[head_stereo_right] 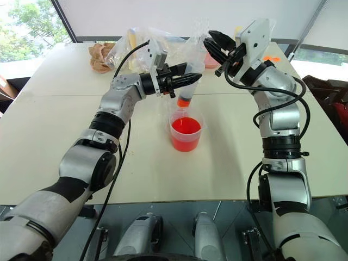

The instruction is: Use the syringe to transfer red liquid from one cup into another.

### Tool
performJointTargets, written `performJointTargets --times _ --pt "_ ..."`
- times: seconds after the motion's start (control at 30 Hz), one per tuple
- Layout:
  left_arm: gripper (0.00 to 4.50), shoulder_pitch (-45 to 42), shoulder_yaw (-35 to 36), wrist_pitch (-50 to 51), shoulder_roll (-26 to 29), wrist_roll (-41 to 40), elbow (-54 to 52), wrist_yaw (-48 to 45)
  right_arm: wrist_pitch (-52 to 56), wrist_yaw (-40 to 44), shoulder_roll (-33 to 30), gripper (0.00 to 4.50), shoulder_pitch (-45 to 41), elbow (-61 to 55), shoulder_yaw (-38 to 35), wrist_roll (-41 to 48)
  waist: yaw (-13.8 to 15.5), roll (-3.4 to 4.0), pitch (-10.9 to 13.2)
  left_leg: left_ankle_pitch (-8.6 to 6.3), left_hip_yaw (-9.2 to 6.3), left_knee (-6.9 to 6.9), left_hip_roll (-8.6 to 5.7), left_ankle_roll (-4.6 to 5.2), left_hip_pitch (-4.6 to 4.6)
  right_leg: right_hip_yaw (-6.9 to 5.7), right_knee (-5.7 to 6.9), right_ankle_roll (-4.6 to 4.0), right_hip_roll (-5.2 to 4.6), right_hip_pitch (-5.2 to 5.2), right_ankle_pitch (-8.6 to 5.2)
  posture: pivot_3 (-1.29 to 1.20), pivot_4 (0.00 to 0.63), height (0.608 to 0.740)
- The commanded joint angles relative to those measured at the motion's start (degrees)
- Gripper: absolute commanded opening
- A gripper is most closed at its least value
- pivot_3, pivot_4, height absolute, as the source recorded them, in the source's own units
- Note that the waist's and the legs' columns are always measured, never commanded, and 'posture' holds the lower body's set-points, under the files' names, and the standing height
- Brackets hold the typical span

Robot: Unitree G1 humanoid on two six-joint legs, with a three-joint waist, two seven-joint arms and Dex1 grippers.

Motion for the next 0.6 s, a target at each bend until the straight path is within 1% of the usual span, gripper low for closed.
performJointTargets --times 0.03,0.2,0.27,0.3,0.43,0.6 --pt "1.40 -0.94 0.88 -0.63 0.02 -0.83 -2.73 0.14 -0.45 1.79 0.09 0.93 -1.75 -0.45 0.32 0.03 -0.01 0.00 0.00 0.00 0.00 0.00 0.01 0.00 0.00 0.00 0.00 0.00 0.01 0.00 0.00 0.00 0.150 0.737" --pt "1.40 -0.44 0.43 -0.55 0.31 -0.53 -3.35 -0.60 -1.05 2.12 0.51 0.93 -1.97 0.05 0.06 -0.06 0.00 0.01 0.00 0.00 -0.01 -0.01 0.01 0.00 0.00 0.00 0.00 0.00 0.01 -0.01 0.00 0.00 0.150 0.737" --pt "1.40 -0.24 0.21 -0.79 0.35 -0.24 -3.31 -0.70 -1.46 2.43 0.74 0.41 -2.07 0.24 0.05 0.04 -0.01 0.01 0.00 0.00 -0.01 -0.01 0.01 0.00 0.00 0.00 0.00 0.00 0.01 -0.01 0.00 0.00 0.150 0.737" --pt "1.40 -0.20 0.18 -0.81 0.36 -0.18 -3.29 -0.74 -1.67 2.58 0.90 0.05 -2.14 0.34 0.06 0.04 -0.01 0.01 0.00 0.00 -0.01 -0.01 0.01 0.00 0.00 0.00 0.00 0.00 0.01 -0.01 0.00 0.00 0.150 0.737" --pt "1.40 -0.41 0.49 -0.71 0.50 -0.27 -3.26 -0.48 -1.98 3.15 1.34 0.02 -2.25 0.53 0.23 -0.03 0.03 0.01 0.00 0.00 -0.03 -0.01 0.01 0.00 0.00 0.00 0.00 0.00 0.01 -0.01 0.00 0.00 0.150 0.737" --pt "1.40 -1.77 1.84 -0.47 0.91 -1.30 -3.42 0.41 0.16 3.99 2.48 0.02 -0.78 -0.76 1.60 0.35 0.00 0.01 0.01 0.00 -0.07 -0.01 0.01 0.00 0.00 0.00 0.00 0.00 0.01 -0.01 0.00 0.00 0.150 0.737"
